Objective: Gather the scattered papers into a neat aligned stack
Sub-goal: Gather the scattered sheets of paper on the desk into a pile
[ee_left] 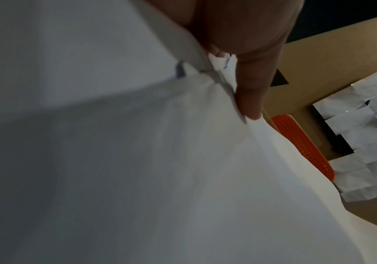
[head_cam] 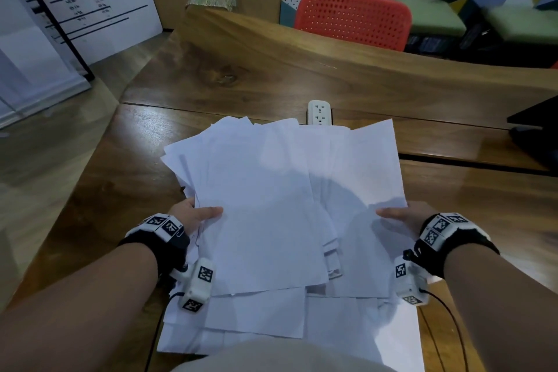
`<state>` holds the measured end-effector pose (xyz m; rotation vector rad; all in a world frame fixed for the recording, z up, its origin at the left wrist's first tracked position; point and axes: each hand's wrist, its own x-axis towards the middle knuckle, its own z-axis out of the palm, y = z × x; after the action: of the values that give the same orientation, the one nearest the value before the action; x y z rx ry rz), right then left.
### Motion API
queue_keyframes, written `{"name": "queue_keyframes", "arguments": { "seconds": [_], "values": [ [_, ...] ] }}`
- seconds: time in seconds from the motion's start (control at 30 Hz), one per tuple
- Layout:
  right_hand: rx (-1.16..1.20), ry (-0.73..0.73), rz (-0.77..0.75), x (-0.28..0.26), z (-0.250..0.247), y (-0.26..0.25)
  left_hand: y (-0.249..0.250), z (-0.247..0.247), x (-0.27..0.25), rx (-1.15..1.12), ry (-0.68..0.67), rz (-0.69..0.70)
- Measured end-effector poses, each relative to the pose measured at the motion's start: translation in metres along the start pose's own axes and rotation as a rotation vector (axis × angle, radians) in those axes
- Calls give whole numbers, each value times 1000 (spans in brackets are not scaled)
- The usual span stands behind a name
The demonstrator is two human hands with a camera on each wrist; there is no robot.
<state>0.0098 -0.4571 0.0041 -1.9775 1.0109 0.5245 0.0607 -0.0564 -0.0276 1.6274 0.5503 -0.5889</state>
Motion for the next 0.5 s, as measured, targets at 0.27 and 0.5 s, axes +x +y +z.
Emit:
{"name": "queue_keyframes", "arguments": {
  "seconds": [0.27,0.5],
  "values": [
    [-414,278,-122,-19,-13,-31,-11,-7,21,126,62,-39],
    [116,736,-404,-57,-81,-78,0,-3,3,140,88,-14]
  ]
}}
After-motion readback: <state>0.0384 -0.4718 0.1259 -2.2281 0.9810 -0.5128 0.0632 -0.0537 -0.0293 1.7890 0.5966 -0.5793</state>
